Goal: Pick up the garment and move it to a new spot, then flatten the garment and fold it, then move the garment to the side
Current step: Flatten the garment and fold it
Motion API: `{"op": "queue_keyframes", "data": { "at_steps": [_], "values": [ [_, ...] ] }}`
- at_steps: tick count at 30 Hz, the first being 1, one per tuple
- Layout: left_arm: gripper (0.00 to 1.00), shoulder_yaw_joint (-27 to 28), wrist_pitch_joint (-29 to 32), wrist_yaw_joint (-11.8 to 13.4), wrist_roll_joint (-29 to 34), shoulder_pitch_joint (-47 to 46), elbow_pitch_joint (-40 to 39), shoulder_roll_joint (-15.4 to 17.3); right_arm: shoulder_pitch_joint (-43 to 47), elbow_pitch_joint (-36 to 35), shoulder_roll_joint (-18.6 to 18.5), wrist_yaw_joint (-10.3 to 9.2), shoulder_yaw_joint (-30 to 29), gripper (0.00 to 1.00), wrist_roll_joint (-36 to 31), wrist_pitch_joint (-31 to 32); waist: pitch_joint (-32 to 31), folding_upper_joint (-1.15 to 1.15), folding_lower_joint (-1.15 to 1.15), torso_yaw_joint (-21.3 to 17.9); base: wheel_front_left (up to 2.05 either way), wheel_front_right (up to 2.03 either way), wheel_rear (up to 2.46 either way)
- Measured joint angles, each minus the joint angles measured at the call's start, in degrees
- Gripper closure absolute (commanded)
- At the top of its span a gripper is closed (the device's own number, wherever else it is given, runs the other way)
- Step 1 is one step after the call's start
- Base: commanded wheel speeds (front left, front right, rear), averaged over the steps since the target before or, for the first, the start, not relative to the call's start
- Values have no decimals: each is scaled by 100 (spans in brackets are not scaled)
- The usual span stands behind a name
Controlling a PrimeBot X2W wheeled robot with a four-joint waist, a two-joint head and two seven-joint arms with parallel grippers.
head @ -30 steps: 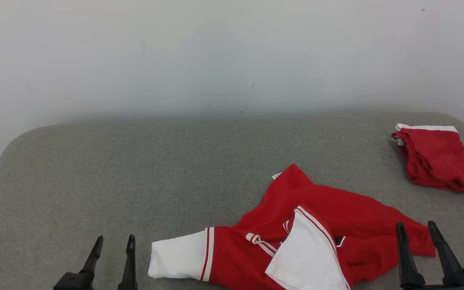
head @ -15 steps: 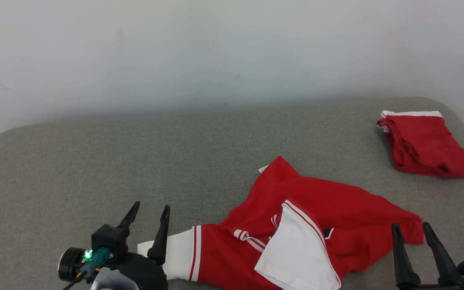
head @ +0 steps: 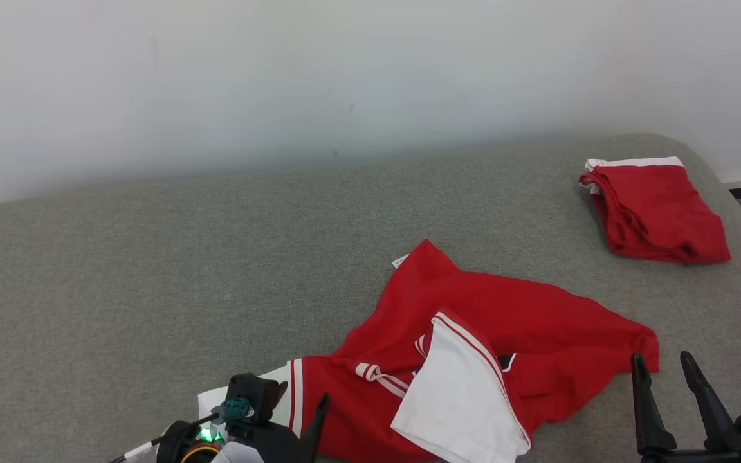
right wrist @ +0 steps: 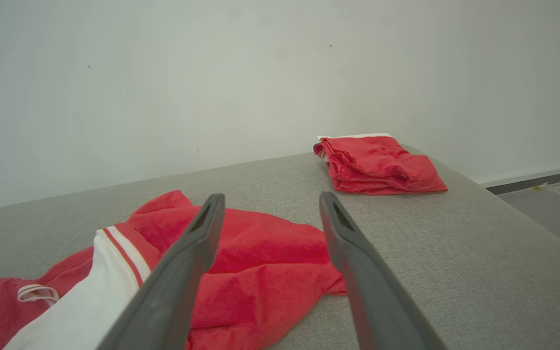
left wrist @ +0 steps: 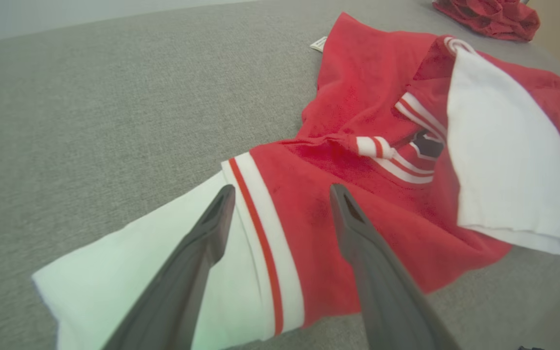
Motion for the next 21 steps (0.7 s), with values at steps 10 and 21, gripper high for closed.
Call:
{"op": "queue_keyframes", "data": {
  "at_steps": [10,21],
  "values": [
    [53,-424,472,-5,-242,-10,579,63,-117,32,-1,0,27,0,36,-7,161,0,0,-117,0,0,0],
    [100,-563,-333,-10,-146,-433,916,81,-179,30,-14,0,-40,0,32,-8,173,0,0,-98,0,0,0]
  ]
}}
